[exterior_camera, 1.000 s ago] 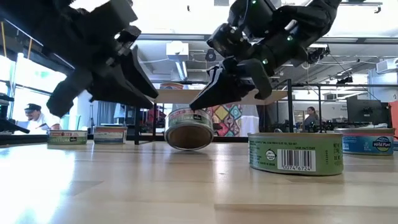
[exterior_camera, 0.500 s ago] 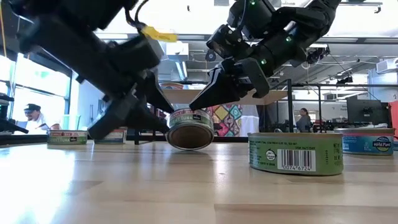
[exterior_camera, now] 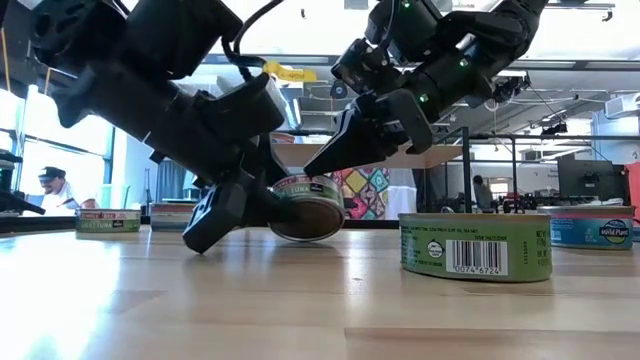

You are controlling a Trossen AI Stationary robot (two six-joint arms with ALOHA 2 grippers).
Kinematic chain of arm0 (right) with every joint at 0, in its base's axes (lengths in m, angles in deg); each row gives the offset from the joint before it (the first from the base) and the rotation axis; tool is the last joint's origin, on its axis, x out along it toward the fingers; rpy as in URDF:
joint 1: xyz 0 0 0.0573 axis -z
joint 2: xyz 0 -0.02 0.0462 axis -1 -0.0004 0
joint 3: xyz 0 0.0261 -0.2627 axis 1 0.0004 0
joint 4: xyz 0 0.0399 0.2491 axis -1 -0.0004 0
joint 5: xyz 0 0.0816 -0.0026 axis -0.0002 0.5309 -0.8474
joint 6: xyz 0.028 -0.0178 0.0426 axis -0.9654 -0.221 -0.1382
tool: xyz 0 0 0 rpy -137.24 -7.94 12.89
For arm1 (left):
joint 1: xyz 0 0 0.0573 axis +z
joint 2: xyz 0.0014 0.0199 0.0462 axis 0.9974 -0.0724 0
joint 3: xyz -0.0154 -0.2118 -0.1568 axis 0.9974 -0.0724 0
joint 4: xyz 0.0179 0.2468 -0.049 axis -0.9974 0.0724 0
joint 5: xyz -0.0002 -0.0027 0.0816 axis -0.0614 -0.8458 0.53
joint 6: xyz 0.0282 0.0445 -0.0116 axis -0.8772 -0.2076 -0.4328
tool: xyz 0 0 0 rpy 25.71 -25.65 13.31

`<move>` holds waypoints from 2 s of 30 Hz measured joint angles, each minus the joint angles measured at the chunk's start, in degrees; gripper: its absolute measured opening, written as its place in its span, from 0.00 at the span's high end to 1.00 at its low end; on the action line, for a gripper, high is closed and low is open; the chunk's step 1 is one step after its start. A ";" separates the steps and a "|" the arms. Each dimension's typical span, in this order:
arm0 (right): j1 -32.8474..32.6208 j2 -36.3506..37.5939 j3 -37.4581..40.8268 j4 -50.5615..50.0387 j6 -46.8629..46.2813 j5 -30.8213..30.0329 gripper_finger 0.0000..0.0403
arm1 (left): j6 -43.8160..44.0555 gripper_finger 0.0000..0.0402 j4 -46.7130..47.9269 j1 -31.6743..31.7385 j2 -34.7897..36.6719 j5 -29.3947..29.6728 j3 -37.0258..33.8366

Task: Stack canned seafood by type on shelf
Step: Put the green tuna can on the shelf

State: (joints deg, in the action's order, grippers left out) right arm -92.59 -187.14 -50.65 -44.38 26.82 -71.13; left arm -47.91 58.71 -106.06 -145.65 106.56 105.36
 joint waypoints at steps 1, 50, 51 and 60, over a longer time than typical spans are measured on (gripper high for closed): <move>0.00 0.02 0.00 0.15 -0.13 0.15 1.00 | 0.26 0.64 0.34 0.00 0.31 -0.07 -0.01; -7.54 -0.35 -0.04 -5.96 9.04 -20.29 0.71 | 10.89 0.47 14.29 -8.27 11.00 8.55 0.05; -7.99 0.36 0.00 -6.55 8.93 -20.28 0.71 | 12.85 0.47 16.94 -9.36 12.44 9.89 0.05; -8.34 12.93 -5.84 -13.87 15.74 -31.71 0.71 | 29.05 0.47 30.88 -14.65 20.89 17.79 0.05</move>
State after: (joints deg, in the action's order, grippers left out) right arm -100.93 -174.21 -56.50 -58.25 42.56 -102.84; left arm -18.86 89.59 -120.71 -124.76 124.35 105.42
